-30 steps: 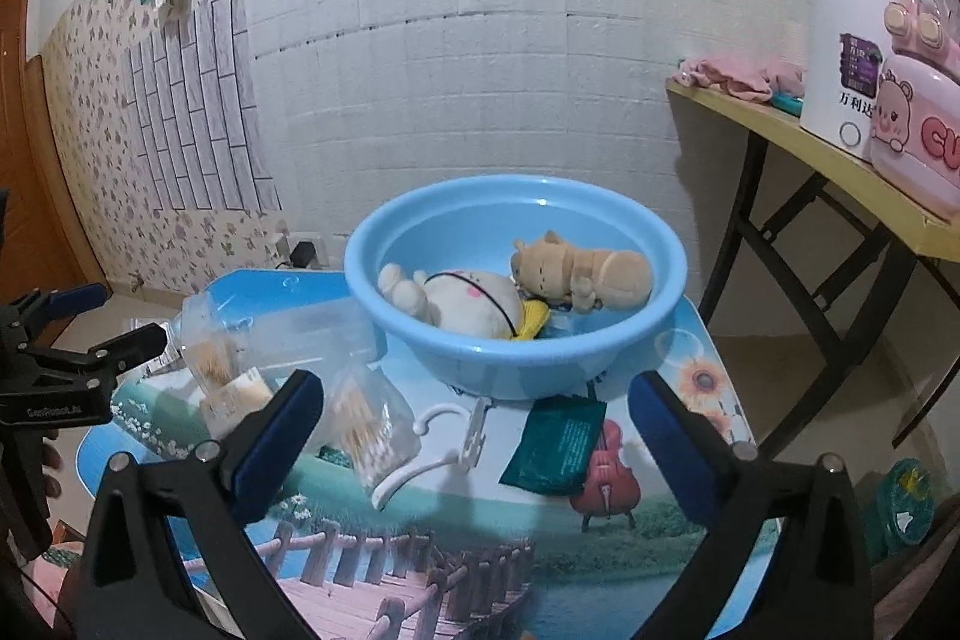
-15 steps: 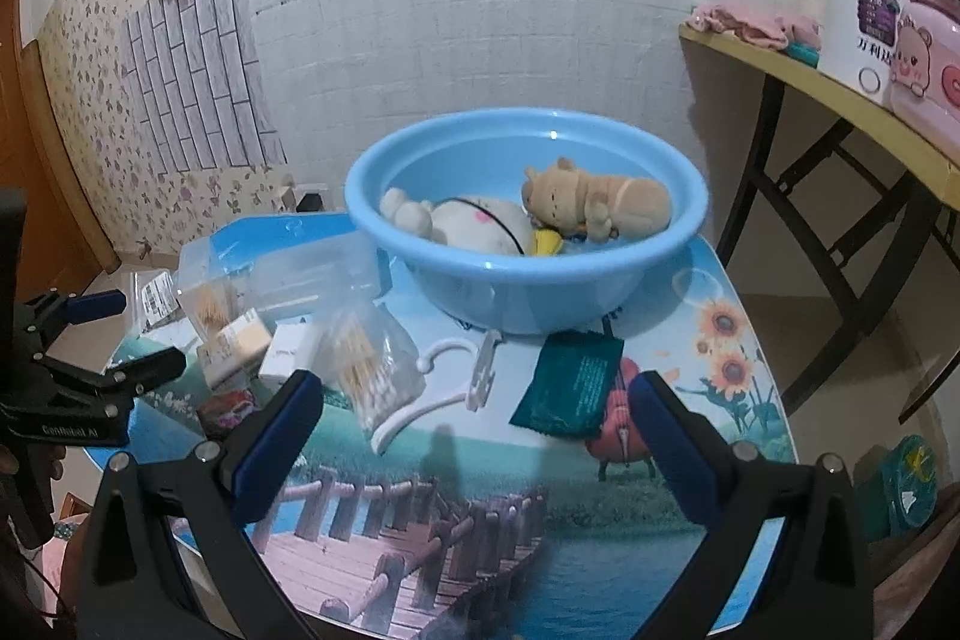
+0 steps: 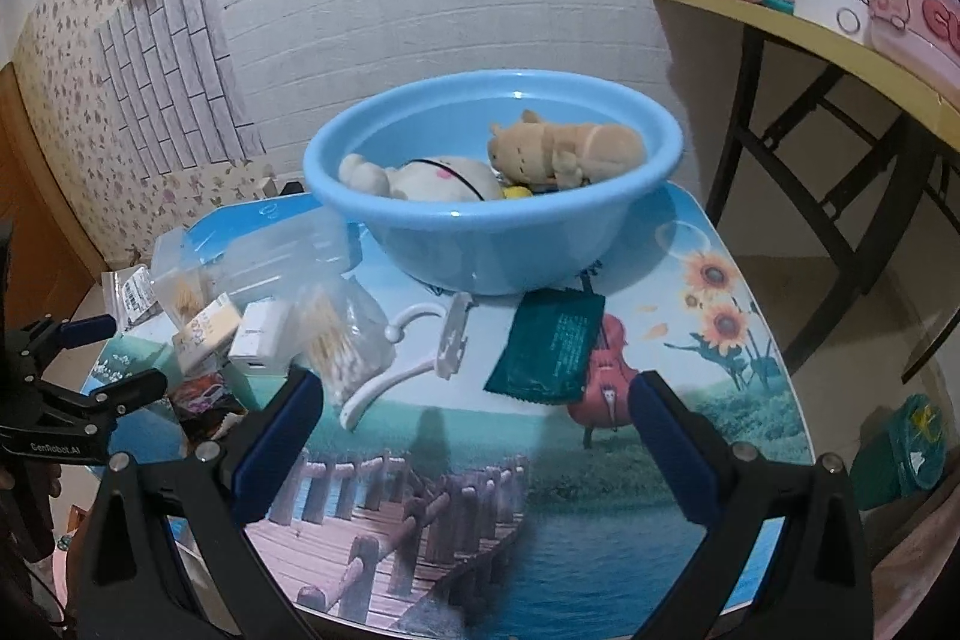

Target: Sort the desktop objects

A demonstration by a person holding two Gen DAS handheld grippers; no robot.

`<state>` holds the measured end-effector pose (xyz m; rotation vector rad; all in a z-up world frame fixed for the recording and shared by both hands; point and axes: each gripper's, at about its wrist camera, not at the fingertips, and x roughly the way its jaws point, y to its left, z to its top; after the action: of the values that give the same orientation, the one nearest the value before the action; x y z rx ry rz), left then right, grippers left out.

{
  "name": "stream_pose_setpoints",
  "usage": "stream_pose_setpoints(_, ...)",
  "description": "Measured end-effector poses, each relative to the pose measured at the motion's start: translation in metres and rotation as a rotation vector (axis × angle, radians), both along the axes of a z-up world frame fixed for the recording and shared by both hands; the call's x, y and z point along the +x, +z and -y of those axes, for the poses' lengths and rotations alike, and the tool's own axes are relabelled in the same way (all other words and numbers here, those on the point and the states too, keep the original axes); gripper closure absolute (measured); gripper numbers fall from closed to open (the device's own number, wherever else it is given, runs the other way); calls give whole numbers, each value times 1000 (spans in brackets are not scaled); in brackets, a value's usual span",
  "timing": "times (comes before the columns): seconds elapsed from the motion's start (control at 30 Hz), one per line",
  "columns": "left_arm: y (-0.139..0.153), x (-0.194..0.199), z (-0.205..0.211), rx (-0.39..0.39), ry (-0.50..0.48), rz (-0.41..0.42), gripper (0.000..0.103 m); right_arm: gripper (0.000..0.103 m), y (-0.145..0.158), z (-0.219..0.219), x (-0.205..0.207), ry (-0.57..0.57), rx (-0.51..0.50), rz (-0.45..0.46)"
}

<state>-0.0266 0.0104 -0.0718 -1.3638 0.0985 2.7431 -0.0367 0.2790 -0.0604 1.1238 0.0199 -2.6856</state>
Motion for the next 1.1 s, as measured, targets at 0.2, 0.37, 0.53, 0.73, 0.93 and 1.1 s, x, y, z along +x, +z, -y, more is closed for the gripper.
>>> stream_pose_setpoints(0.2,-2,5,20,22,13,4,0,0,-1,-1,3,15,11,-26)
stream_pose_setpoints(0.37,-7,6,35,15,43,25,0,0,-11,-1,-2,18,-20,32)
stream_pose_setpoints(0.53,-7,6,51,21,63,20,0,1,-21,-6,-5,-1,-46,67)
stream_pose_setpoints(0.73,-4,4,76,27,109,0,0,2,-23,-18,-5,-35,-90,75)
stream_pose_setpoints(0.93,-8,-4,100,0,162,-6,0,3,-25,-17,-9,-49,-65,77)
stream_pose_setpoints(1.1,-15,-17,117,-9,186,-3,0,3,-25,-18,-15,-69,-38,70)
